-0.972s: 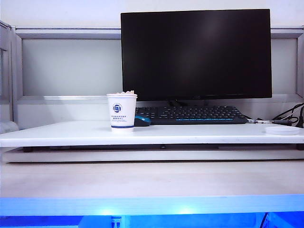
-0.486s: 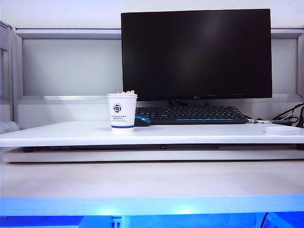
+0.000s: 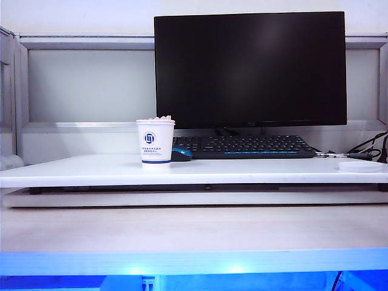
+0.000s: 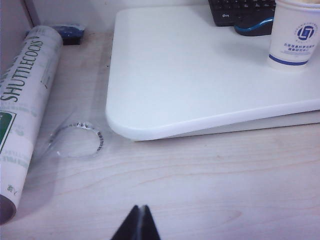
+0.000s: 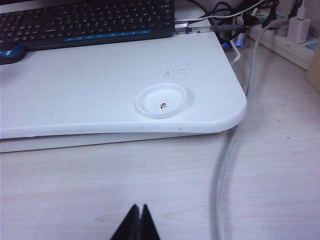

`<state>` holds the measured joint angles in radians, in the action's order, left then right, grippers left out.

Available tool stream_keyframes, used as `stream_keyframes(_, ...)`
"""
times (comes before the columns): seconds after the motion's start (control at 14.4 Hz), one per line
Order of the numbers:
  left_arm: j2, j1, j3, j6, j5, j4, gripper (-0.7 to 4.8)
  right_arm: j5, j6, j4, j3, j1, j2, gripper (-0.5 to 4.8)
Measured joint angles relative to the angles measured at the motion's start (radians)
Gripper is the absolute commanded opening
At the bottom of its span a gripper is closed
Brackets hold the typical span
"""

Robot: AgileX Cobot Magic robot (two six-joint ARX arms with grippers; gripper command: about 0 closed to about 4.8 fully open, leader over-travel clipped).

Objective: Pick up the badminton from the table and put it into the white paper cup.

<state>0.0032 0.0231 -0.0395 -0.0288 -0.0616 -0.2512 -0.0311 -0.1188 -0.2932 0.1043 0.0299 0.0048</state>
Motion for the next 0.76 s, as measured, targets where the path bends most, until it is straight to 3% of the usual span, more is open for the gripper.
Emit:
stream_keyframes(0.21, 0.000, 0.000, 0.000, 0.001, 0.000, 0.000, -0.05, 0.000, 0.000, -0.088, -0.007, 0.000, 0.000, -0.05)
stream_keyframes(0.76, 0.000, 0.000, 0.000, 0.002, 0.000, 0.000, -0.05, 0.003, 0.000, -0.139, -0.023, 0.000, 0.000, -0.05)
